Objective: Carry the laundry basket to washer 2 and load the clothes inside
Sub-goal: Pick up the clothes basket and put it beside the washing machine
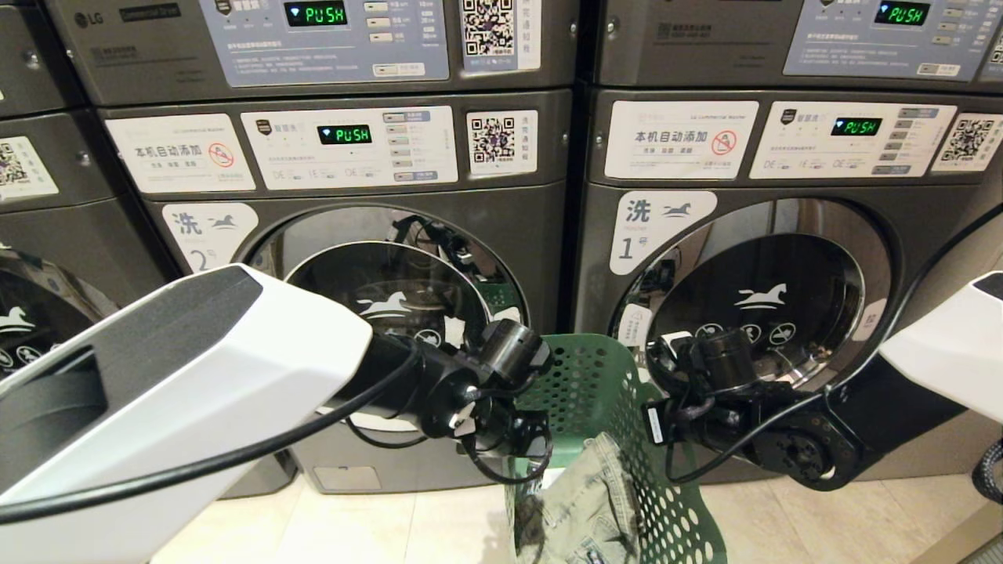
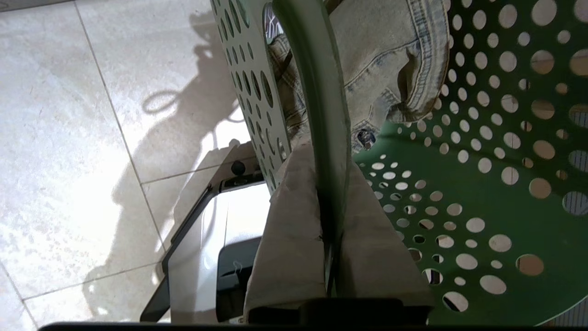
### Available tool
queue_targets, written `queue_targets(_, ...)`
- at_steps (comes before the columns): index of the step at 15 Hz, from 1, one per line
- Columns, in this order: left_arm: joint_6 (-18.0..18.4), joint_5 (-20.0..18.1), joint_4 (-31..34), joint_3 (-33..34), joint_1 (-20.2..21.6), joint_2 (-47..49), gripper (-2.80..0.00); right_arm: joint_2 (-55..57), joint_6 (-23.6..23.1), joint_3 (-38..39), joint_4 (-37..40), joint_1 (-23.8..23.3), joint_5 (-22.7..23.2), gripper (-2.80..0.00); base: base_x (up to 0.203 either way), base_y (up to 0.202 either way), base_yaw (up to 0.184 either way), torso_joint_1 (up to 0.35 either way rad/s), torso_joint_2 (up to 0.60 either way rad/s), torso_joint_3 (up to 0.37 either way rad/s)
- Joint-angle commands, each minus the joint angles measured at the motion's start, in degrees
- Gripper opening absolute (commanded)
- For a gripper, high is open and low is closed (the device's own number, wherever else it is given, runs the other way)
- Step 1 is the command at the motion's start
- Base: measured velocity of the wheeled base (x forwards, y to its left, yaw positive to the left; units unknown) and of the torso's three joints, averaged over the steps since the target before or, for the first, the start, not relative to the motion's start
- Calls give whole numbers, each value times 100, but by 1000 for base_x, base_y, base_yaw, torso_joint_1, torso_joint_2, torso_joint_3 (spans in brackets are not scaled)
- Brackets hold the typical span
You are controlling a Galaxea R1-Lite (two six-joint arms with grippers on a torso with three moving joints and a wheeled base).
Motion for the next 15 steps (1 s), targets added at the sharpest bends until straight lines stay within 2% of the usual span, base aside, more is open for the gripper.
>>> queue_targets(1, -11, 9, -114, -3, 8, 200, -280, 192, 3, -9, -24, 2, -5, -280, 0, 0, 0, 0, 0, 0)
queue_targets(8, -1, 19, -147, -536, 9, 682, -280, 514, 30, 23, -219, 2, -5, -280, 0, 0, 0, 0, 0, 0)
queue_targets(15, 70, 10, -103, -713, 18, 753, -280, 741, 51, -16, -289, 2, -5, -280, 0, 0, 0, 0, 0, 0)
